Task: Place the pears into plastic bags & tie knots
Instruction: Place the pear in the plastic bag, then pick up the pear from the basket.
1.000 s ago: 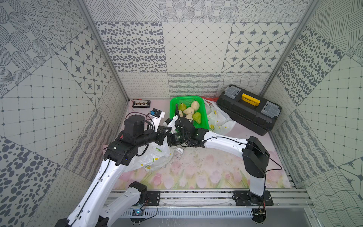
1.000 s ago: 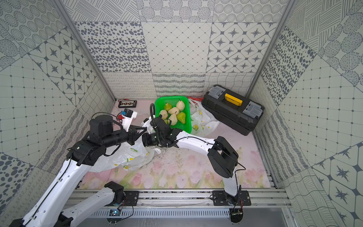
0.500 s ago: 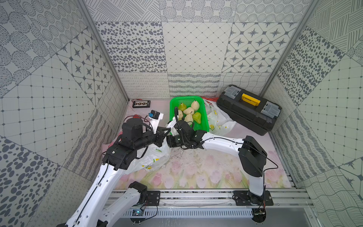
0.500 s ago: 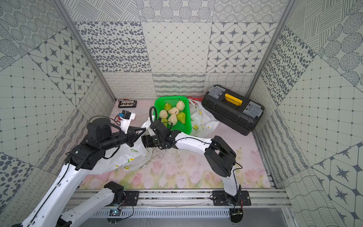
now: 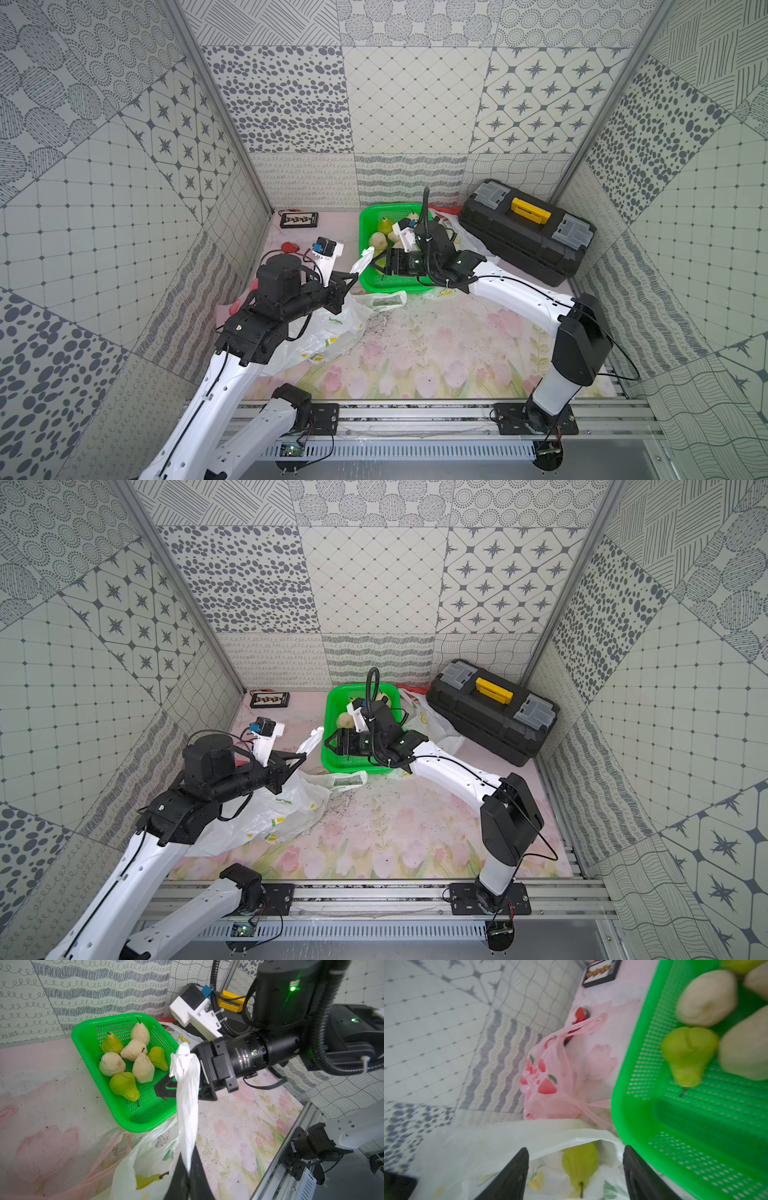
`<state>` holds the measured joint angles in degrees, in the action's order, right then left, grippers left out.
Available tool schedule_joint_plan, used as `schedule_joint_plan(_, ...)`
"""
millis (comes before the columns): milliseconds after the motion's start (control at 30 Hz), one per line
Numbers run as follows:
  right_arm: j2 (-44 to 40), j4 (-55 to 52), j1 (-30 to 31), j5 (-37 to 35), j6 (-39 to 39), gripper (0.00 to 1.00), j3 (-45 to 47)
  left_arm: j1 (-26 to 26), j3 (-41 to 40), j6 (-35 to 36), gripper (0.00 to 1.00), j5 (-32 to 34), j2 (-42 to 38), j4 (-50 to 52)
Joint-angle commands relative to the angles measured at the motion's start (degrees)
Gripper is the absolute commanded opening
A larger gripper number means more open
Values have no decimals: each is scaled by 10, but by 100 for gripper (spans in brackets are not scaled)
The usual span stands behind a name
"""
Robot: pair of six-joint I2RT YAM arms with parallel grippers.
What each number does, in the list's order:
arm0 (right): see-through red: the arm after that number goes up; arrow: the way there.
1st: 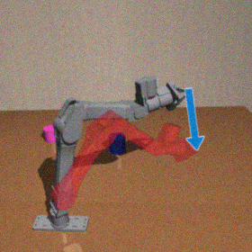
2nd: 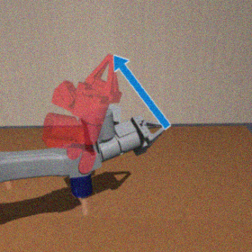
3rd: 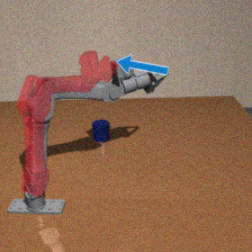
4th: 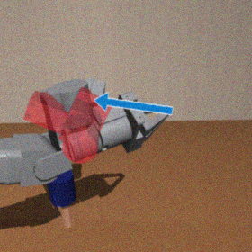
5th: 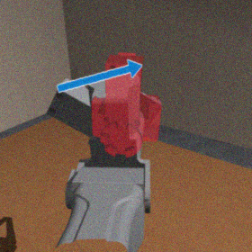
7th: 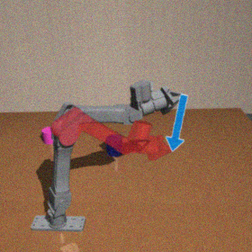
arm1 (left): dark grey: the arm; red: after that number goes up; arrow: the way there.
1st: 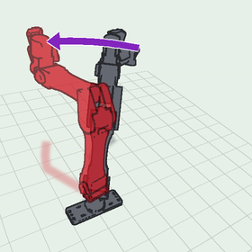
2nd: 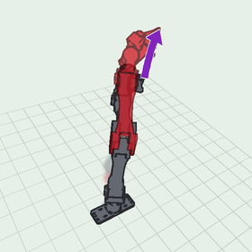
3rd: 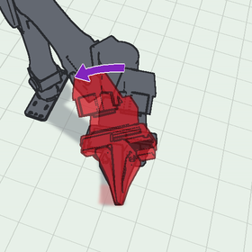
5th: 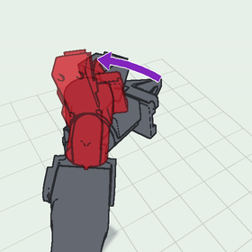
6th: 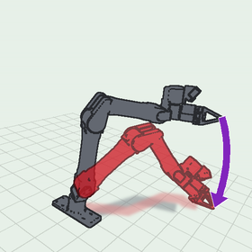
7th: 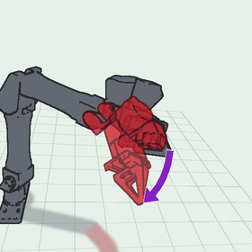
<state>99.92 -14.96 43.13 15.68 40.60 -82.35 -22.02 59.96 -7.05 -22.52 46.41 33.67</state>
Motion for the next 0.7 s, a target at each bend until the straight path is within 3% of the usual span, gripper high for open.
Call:
schedule_joint_plan(0,74,-72,-16,-168,12,74,-42,5,2,-12,0,-8,9,-31)
schedule_joint_plan(133,151,-88,-18,-248,22,78,-111,5,-1,-24,0,-16,15,-39)
schedule_joint_plan(300,247,-110,-27,-293,47,79,-200,5,-15,-33,0,-24,26,-47)
schedule_joint_plan(467,341,-146,-41,-286,61,79,-306,4,-17,-34,0,-30,34,-49)
schedule_joint_plan(667,379,-148,-47,-288,45,78,-357,5,-16,-34,0,-33,36,-45)
